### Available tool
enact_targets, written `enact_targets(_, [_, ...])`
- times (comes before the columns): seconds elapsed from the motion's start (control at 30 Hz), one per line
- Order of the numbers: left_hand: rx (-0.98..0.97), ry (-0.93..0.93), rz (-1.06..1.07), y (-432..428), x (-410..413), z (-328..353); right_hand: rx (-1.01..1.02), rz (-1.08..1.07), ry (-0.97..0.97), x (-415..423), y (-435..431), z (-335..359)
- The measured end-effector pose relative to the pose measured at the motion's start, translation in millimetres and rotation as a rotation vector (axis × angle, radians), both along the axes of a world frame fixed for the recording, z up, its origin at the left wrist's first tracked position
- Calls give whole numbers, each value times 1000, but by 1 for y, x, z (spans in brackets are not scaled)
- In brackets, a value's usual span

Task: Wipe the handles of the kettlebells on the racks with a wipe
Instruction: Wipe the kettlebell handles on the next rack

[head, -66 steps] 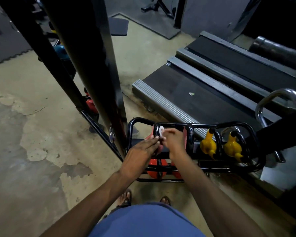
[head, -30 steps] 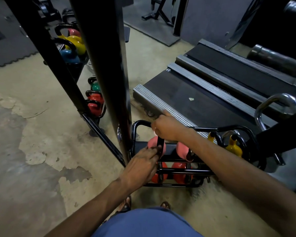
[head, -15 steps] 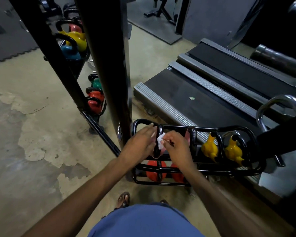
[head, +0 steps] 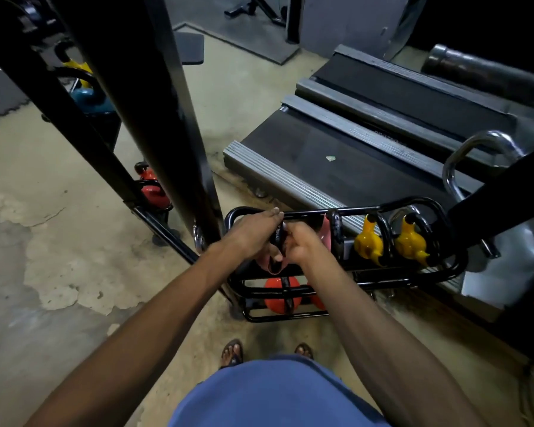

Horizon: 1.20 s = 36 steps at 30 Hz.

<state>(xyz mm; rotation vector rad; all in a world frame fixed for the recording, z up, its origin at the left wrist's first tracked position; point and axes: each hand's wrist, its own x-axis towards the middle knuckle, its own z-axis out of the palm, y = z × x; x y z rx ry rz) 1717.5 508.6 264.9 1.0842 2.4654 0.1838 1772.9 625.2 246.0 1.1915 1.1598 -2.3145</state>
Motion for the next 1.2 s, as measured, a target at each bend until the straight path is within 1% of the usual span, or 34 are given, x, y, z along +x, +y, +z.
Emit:
enact_targets(0.07, [4,9,17,0,1,2,-56,-33,11,-2,-5,11])
enact_targets(0.13, [-5,9,27,-1,1,3,-46,-21,43,10,-12,16])
enact_targets(0.17, [-12,17,25,-1,2,4,49,4,68,21,-14,10])
enact_targets(0.2, [-16,26,23,-1,2,5,186,36,112,33,-14,1])
enact_targets(0.27, [-23,40,10,-2,4,7,447,91,245,60,-13,-15])
enact_targets(0.33, [-36,45,7,-2,6,9,582,94,363,75,-12,-26])
enact_targets(0.4, [-47,22,21,0,6,11,649,21,416,77,-11,-30])
enact_targets(0.47, [-23,9,52,2,3,13,825,29,479,76,-11,-31])
enact_targets(0.53, [5,35,105,6,0,16,1113,135,562,80,-13,-35])
enact_targets(0.6, [24,57,169,9,-4,21,1411,279,690,86,-15,-37])
enact_targets(0.67, [40,41,230,12,-7,25,1591,433,812,82,-10,-33])
enact_targets(0.8, [71,9,277,14,-10,26,1752,712,848,57,4,-17])
enact_targets(0.83, [74,4,274,14,-10,26,1798,834,872,55,7,-17])
enact_targets(0.93, [81,12,265,17,-8,25,2029,1265,1052,58,15,-20])
enact_targets(1.0, [73,29,254,19,-7,24,2186,1464,1127,62,15,-18])
enact_targets(1.03, [60,40,241,20,-5,23,2239,1527,1157,61,14,-16])
enact_targets(1.1, [32,68,213,21,-2,24,2269,1614,1175,57,5,-13])
enact_targets(1.2, [25,101,191,21,1,22,2270,1594,1197,57,1,-14])
